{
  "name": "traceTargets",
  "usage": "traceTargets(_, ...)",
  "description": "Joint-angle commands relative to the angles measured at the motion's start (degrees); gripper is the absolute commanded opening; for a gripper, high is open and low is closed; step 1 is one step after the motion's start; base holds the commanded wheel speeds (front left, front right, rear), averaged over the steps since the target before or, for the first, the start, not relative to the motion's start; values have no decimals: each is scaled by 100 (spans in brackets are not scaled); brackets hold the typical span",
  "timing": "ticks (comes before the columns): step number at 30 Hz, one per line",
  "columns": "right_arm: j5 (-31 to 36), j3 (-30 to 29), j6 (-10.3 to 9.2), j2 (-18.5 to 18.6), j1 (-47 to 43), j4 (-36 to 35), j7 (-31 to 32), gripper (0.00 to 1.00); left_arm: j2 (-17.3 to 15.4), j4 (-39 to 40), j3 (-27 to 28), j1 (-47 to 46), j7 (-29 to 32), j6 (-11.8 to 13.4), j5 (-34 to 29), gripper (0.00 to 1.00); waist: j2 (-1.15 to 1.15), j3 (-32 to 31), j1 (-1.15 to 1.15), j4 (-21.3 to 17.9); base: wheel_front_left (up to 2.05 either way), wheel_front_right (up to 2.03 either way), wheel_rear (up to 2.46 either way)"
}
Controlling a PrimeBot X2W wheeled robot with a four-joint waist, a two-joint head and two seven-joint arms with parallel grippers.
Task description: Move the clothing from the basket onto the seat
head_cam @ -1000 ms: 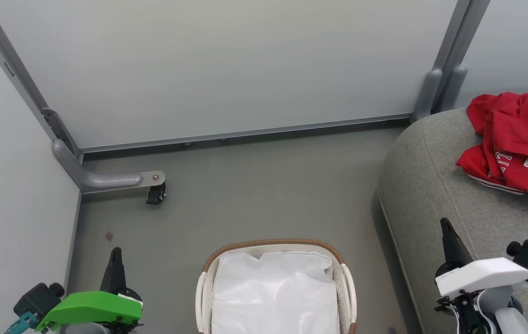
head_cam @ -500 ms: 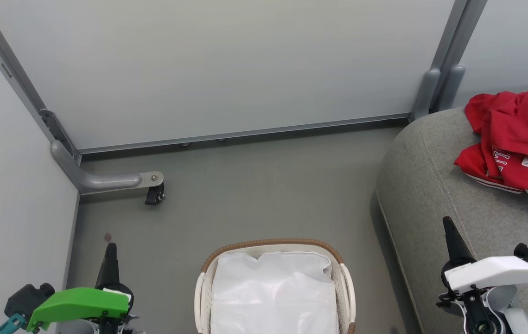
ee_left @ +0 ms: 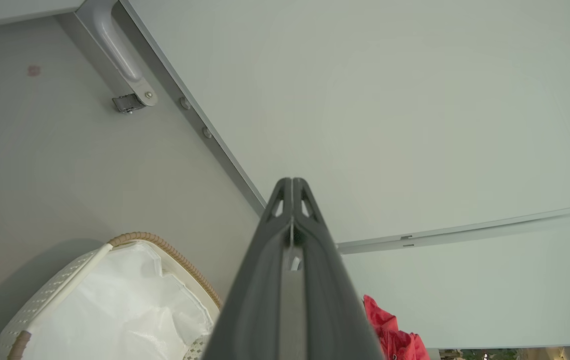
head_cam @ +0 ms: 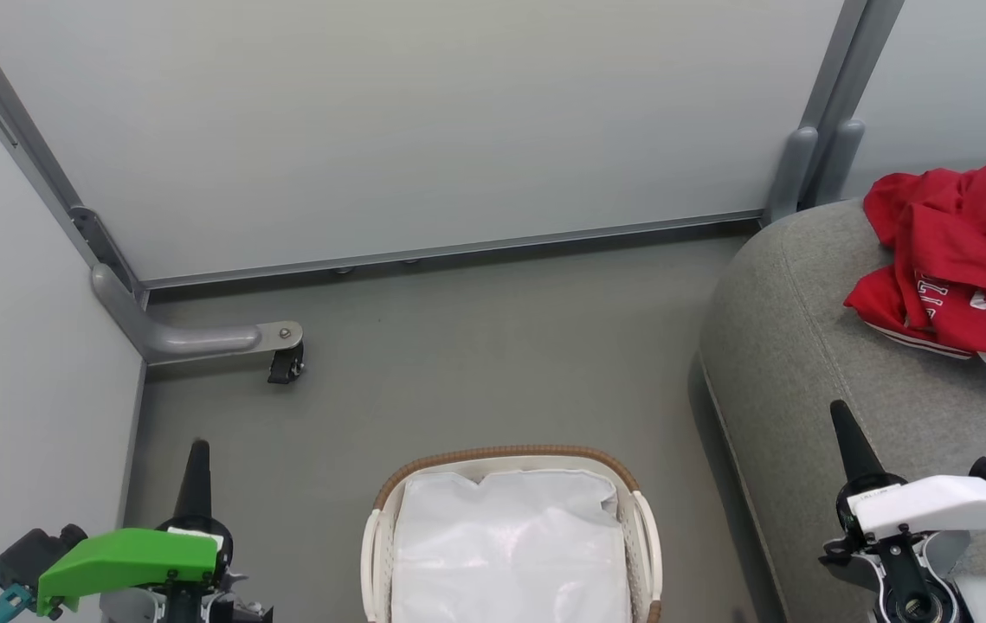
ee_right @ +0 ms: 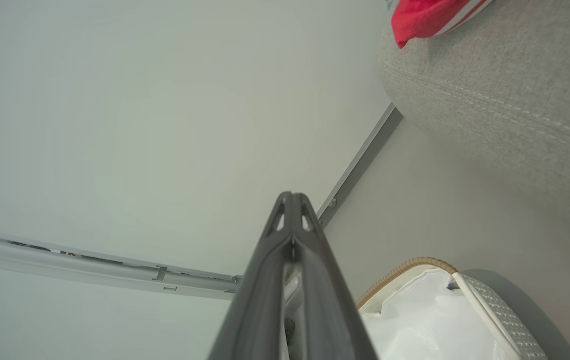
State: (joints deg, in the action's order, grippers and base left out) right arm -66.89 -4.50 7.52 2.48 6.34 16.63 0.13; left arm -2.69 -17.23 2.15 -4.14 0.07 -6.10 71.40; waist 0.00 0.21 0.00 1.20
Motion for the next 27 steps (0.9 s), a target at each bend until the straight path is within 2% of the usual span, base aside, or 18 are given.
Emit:
traceTargets(1, -160, -28, -3, 39, 12, -76, 42, 0, -24, 64, 55, -148, 47, -42, 136, 0, 0, 0, 0, -3, 0, 0, 0)
traceTargets(27, -1478, -132, -2, 48, -7, -187, 382, 0, -28, 214, 275, -213, 389, -103, 1219, 0, 0, -2, 0, -60, 0, 0, 0)
